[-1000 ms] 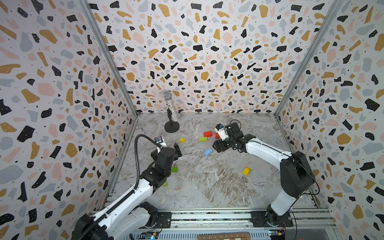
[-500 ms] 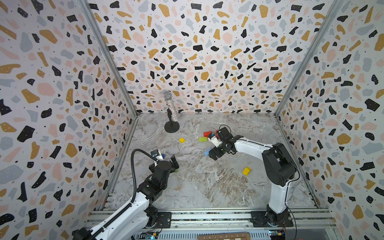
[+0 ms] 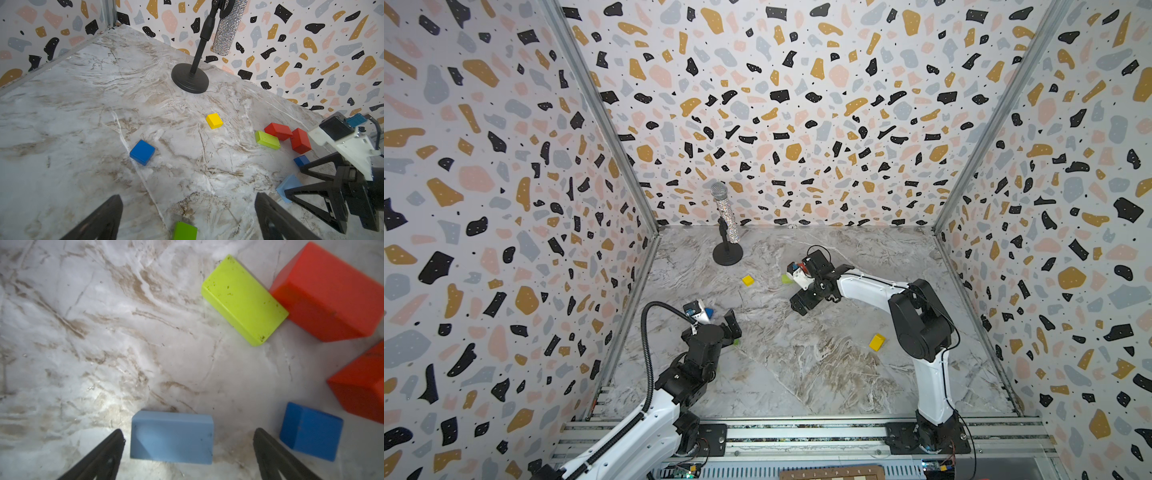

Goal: Build the wood block tower
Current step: 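Lower the right gripper over the light blue brick and grasp it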

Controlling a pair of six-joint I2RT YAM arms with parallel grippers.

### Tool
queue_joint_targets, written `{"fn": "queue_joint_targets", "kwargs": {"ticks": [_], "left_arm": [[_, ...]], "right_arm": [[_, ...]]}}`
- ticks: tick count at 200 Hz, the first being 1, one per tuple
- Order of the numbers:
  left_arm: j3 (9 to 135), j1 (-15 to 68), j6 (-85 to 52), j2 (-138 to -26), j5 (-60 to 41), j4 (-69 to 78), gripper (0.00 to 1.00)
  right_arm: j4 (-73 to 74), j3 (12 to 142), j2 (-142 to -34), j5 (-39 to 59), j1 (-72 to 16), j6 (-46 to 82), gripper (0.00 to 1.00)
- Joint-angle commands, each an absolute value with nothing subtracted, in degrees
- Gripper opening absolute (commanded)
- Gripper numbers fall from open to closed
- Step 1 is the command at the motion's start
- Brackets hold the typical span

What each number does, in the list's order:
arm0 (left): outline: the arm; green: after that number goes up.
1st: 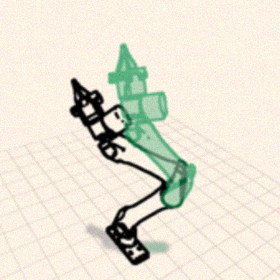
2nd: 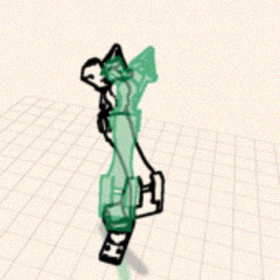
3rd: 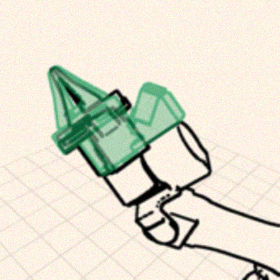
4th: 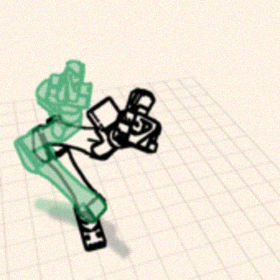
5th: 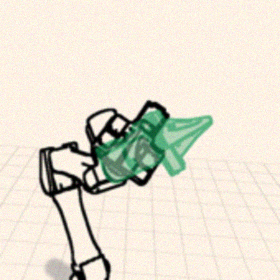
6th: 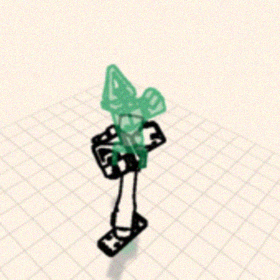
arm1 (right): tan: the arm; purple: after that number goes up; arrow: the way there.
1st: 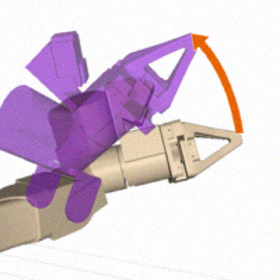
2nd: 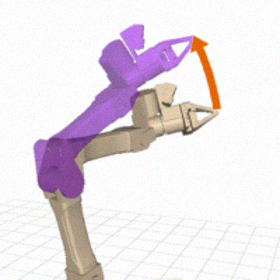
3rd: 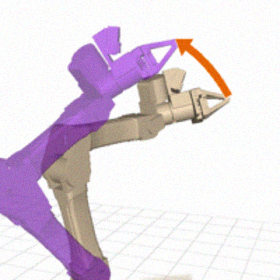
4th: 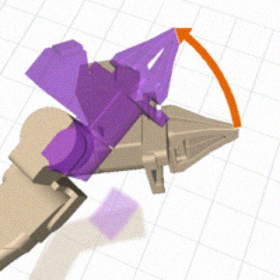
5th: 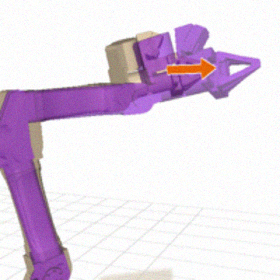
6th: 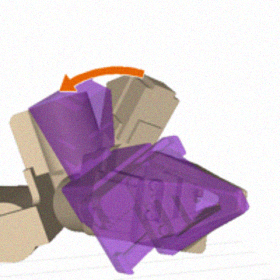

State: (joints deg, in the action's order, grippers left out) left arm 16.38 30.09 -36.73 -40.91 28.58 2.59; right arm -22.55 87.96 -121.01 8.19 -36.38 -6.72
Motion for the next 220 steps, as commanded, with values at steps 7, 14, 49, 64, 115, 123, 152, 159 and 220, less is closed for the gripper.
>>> {"fn": "queue_joint_targets", "kwargs": {"ticks": [7,14,49,64,115,123,152,159,220], "left_arm": [[16.9,30.2,-36.9,-40.6,27.3,4.4,1.0],[16.9,30.2,-36.8,-40.6,27.3,4.3,1.0],[16.7,30.2,-36.7,-40.7,27.3,4.2,1.0],[16.4,30.3,-36.9,-40.8,27.3,4.5,1.0],[16.9,30.2,-36.8,-41.8,27.2,5.3,1.0],[16.9,30.2,-36.9,-41.9,27.2,5.4,1.0],[17.0,30.2,-36.7,-41.9,27.1,5.1,1.0],[17.1,30.3,-36.8,-41.8,27.1,4.9,1.0],[17.3,30.2,-35.4,-41.4,23.9,3.5,1.0]], "right_arm": [[-26.6,91.3,-122.0,9.4,-36.3,-7.4,0.94],[-26.7,91.6,-122.3,9.4,-36.3,-7.3,0.93],[-27.5,92.6,-123.7,9.4,-36.2,-7.2,0.89],[-27.6,92.9,-124.2,10.0,-36.2,-7.1,0.87],[-29.3,94.1,-125.1,10.7,-36.2,-6.9,0.71],[-29.4,94.1,-125.0,10.8,-36.2,-6.8,0.7],[-29.8,94.1,-125.0,10.9,-36.2,-6.7,0.65],[-30.1,94.0,-124.8,10.9,-36.2,-6.7,0.64],[-27.5,87.1,-118.9,16.0,-36.7,-13.3,0.62]]}}
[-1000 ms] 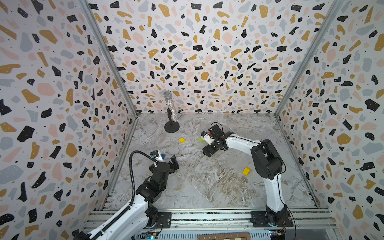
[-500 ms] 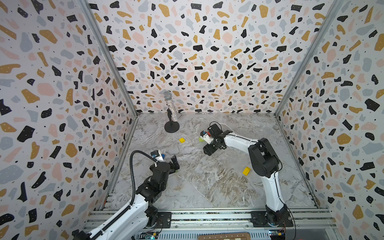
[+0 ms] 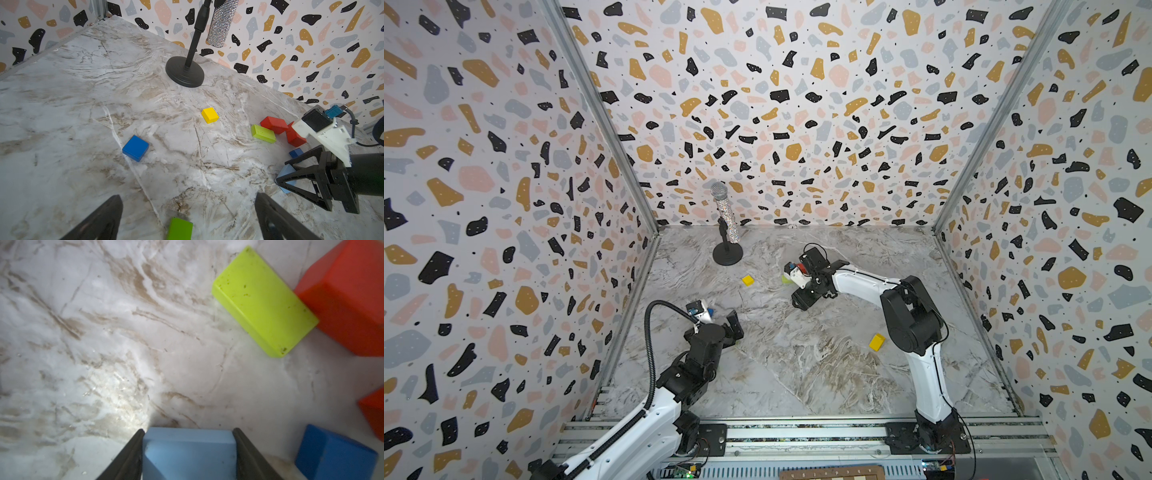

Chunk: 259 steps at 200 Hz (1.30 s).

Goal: Build the wood block tower
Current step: 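Lower the right gripper over the light blue brick and grasp it, then carry the light blue brick toward the robot and set it down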

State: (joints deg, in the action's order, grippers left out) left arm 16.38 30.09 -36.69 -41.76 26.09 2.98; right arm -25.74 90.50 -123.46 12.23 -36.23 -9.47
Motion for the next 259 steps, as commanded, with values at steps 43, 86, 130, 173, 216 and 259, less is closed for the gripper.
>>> {"fn": "queue_joint_targets", "kwargs": {"ticks": [43,86,130,173,216,259], "left_arm": [[17.6,30.4,-34.9,-38.5,22.5,0.4,1.0],[18.3,30.4,-34.5,-35.5,22.4,-3.0,1.0],[18.2,30.4,-34.6,-33.6,22.0,-4.3,1.0],[18.2,30.4,-34.9,-33.6,21.8,-4.9,1.0],[18.0,30.4,-35.2,-32.8,21.9,-5.4,1.0],[18.3,30.4,-35.2,-34.2,22.3,-4.3,1.0]], "right_arm": [[-29.2,84.6,-116.4,16.2,-38.5,-20.2,0.62],[-27.7,80.5,-113.0,17.1,-40.0,-25.2,0.64],[-28.4,77.8,-110.3,22.9,-40.9,-31.6,0.68],[-29.3,78.0,-111.4,24.8,-42.1,-34.8,0.7],[-27.5,77.4,-109.8,24.8,-41.8,-33.2,0.74],[-24.6,76.4,-106.5,25.8,-40.1,-22.6,0.73]]}}
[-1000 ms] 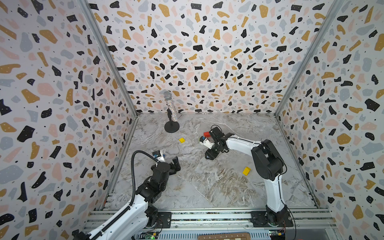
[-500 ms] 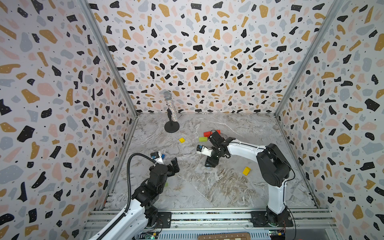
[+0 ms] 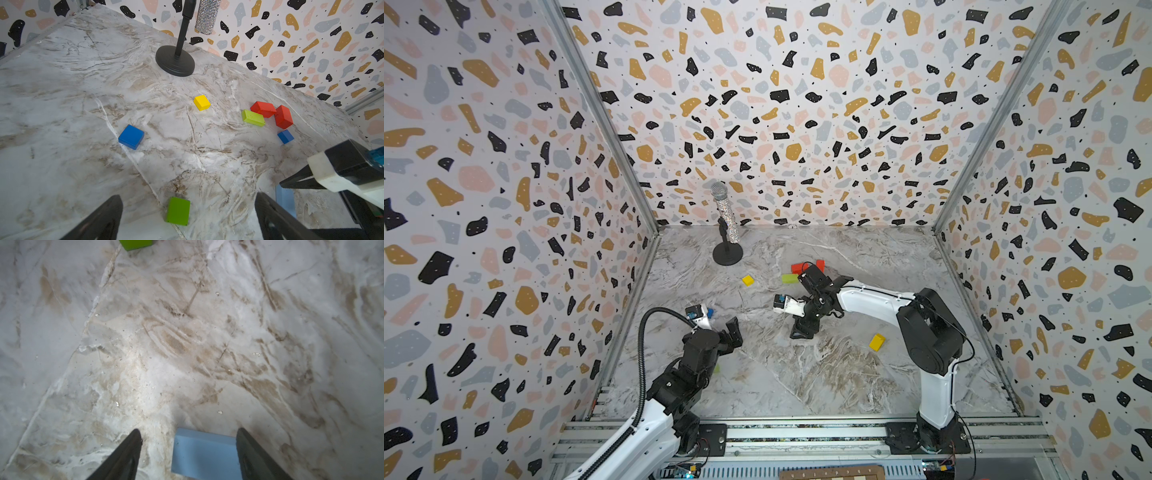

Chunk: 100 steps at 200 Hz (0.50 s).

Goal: Build the wood block tower
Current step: 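Carry the light blue brick toward the robot and set it down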

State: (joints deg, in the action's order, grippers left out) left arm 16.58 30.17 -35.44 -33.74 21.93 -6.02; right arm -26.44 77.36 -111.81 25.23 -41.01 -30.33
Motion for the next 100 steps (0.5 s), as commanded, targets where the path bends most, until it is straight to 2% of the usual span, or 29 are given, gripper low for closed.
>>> {"fn": "queue_joint_targets", "kwargs": {"ticks": [1,17,37,60,86,100], "left_arm": [[18.3,30.4,-35.2,-34.2,22.3,-4.3,1.0],[18.3,30.4,-35.1,-34.6,22.3,-3.6,1.0],[18.2,30.4,-35.0,-35.6,22.2,-2.4,1.0],[18.1,30.4,-35.1,-37.4,21.7,-0.8,1.0],[18.3,30.4,-35.0,-38.6,21.7,0.1,1.0],[18.4,30.4,-34.9,-39.0,21.9,0.3,1.0]], "right_arm": [[-24.4,76.3,-106.3,25.7,-40.1,-22.3,0.73],[-22.7,75.1,-104.1,24.0,-39.4,-17.0,0.66],[-21.9,73.5,-101.2,24.2,-38.1,-10.4,0.37],[-19.6,68.9,-97.8,24.8,-36.9,-3.6,0.18],[-16.4,62.9,-95.8,23.9,-35.8,3.8,0.0],[-14.6,60.5,-95.5,22.9,-35.5,7.7,0.0]]}}
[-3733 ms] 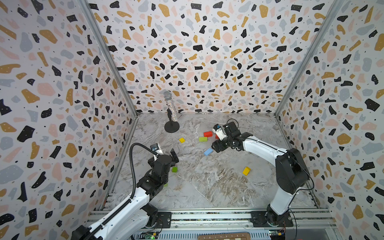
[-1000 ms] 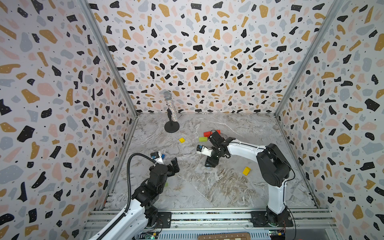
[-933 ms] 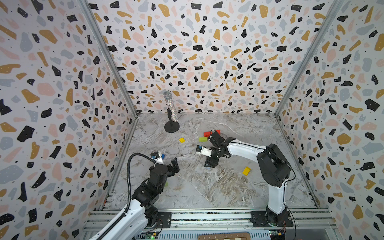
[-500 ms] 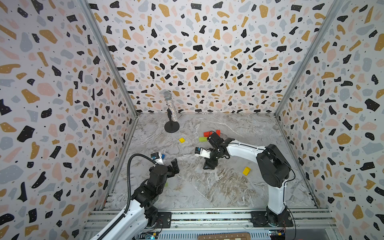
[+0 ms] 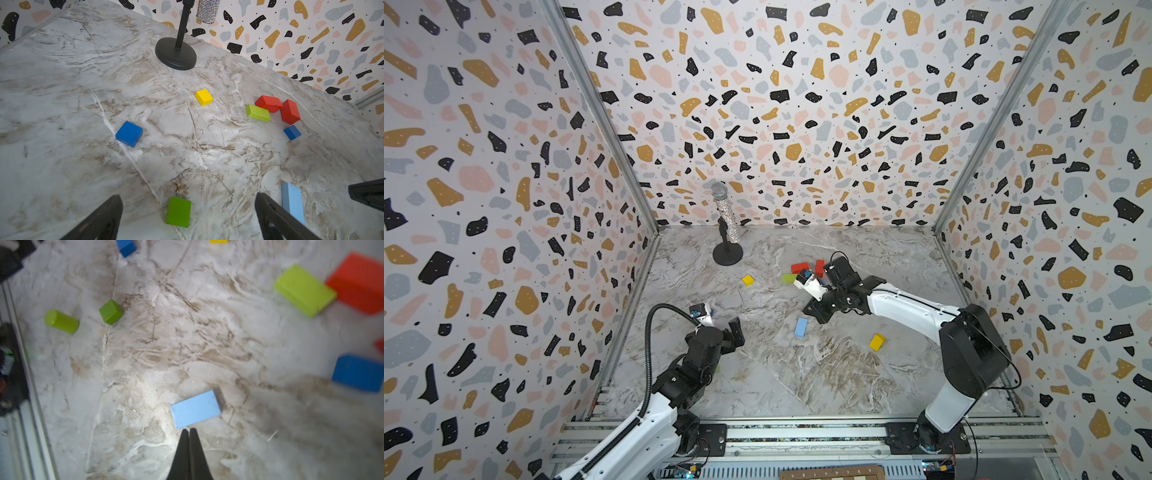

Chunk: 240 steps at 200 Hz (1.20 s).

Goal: Build the wood block tower

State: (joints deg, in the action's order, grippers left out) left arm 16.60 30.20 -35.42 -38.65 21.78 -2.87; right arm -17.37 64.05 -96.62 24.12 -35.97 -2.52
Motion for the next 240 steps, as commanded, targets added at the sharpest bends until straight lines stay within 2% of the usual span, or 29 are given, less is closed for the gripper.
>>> {"fn": "queue_joint_targets", "kwargs": {"ticks": [1,51,240], "left_arm": [[18.4,30.4,-34.9,-39.1,21.9,0.3,1.0],[19.0,30.4,-34.8,-40.2,22.6,0.3,1.0],[18.7,30.4,-35.6,-40.5,23.4,0.2,1.0]], "right_arm": [[-14.5,60.3,-95.5,23.0,-35.4,7.9,0.0],[-9.4,56.3,-97.1,21.8,-35.9,12.8,0.0],[-8.4,61.1,-106.4,20.5,-36.1,12.0,0.0]]}}
